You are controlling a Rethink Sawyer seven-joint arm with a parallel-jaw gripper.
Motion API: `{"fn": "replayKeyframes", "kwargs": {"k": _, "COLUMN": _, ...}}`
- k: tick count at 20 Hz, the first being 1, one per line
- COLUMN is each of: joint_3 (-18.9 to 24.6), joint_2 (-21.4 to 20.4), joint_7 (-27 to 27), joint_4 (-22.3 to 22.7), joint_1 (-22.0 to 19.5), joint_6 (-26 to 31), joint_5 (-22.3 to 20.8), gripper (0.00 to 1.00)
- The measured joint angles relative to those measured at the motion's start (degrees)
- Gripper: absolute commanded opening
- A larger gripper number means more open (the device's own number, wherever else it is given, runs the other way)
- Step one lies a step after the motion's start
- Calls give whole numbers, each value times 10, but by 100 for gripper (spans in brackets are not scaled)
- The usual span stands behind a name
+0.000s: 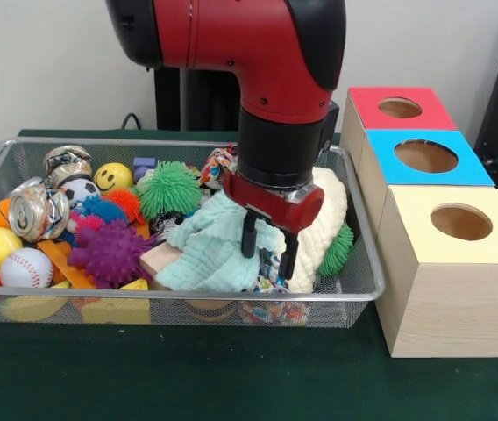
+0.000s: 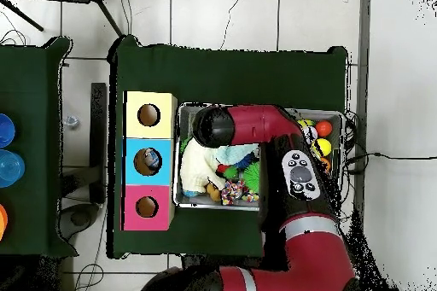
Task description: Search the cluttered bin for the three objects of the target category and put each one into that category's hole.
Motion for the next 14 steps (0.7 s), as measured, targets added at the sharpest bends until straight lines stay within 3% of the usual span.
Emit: {"fn": "replayKeyframes", "kwargs": {"k": 14, "joint_3": 0, "joint_2": -3, "joint_7": 0, "joint_4": 8, "joint_1": -1, "joint_6": 0, "joint_5": 0, "gripper": 100}}
